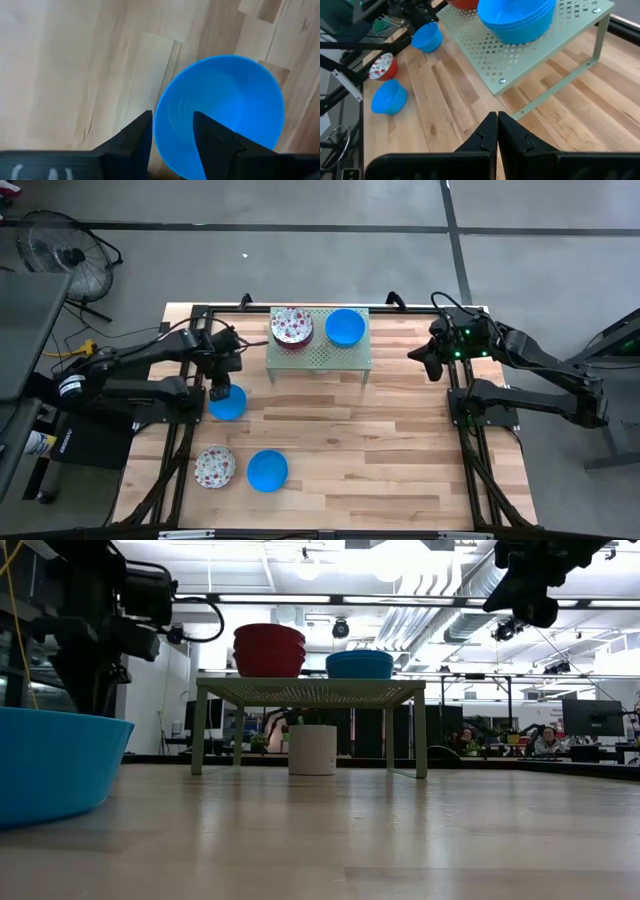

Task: Pick & Place Mini bowls
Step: Stack the blue bowl on the blue bowl on the shelf

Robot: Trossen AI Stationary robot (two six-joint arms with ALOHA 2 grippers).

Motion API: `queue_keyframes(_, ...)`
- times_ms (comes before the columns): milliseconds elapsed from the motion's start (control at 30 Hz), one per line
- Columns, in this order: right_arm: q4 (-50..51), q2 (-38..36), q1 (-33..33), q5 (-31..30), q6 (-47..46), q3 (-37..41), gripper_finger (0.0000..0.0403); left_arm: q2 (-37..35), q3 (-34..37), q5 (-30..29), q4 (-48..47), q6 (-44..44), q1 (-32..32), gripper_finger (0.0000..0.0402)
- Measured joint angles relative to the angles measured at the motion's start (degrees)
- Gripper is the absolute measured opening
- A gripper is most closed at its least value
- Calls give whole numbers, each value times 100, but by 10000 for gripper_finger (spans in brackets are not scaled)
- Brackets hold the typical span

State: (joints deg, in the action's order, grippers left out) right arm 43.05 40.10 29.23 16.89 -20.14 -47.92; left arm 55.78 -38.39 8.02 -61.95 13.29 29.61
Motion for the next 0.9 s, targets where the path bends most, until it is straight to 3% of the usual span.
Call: queue_keyframes(900, 0, 0, -2, 24, 564, 0, 0, 1449, -4, -268, -115, -3, 0, 138)
